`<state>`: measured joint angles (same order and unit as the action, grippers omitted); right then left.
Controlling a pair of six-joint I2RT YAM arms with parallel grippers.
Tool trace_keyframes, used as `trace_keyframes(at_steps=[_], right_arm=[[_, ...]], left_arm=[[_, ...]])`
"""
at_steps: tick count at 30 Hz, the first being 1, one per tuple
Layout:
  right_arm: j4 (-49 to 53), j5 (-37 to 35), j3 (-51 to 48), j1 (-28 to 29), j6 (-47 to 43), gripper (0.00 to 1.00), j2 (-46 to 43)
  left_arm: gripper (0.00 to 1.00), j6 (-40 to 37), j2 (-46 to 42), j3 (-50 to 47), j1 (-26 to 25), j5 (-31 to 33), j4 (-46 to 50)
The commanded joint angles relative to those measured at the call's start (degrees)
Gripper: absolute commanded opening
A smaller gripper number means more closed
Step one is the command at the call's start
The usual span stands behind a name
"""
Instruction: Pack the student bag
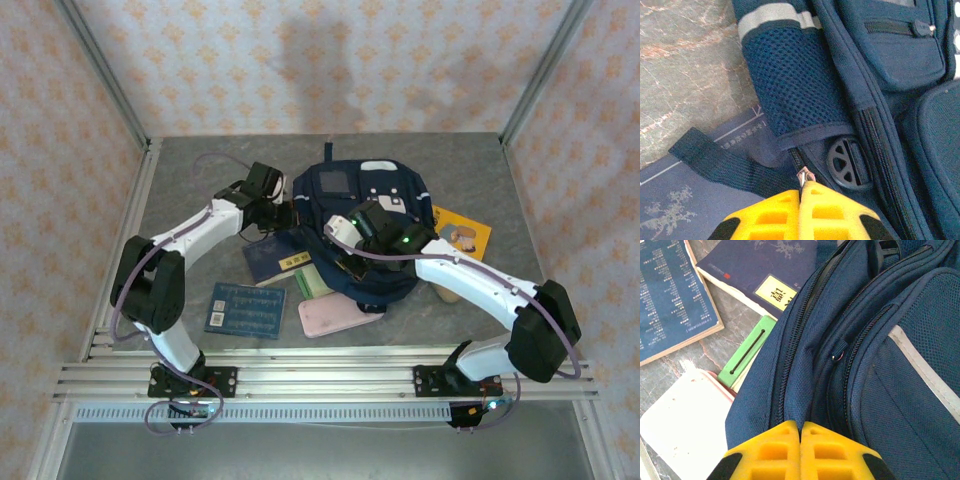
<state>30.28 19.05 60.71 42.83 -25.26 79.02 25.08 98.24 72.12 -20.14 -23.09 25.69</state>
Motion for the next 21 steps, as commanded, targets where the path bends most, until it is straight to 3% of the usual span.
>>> trace_keyframes(at_steps=[1,10,12,14,18,21], right_arm=[[-0.2,-2.1,3.8,-0.3,1.4,0.0,0.8],[-3.9,-7.5,14.9,-0.3,3.8,0.0,8.9],[-4.4,-6.6,15.7,-0.3,5.0,0.23,9.2],[-4.5,-4.1,15.9,-0.3,5.4,0.36,8.6],[-8.1,-2.1,13.1,-0.5,8.7,0.46,4.1],[-9.1,-2.9,11.3,-1.4,12.9,0.46,0.8]], left_arm=[[0.0,1.2,-0.7,3.1,3.1,5.4,-0.2],[0.0,3.9,-8.4,-0.1,7.3,3.1,-2.1],[0.0,3.9,-10.0,-0.3,7.5,3.2,-1.7],[0.0,4.4,-11.6,-0.8,8.0,2.9,-1.7],[0.0,6.0,-15.1,-2.3,9.3,2.2,-2.1],[0.0,7.2,-17.8,-2.8,10.1,3.7,-0.4]])
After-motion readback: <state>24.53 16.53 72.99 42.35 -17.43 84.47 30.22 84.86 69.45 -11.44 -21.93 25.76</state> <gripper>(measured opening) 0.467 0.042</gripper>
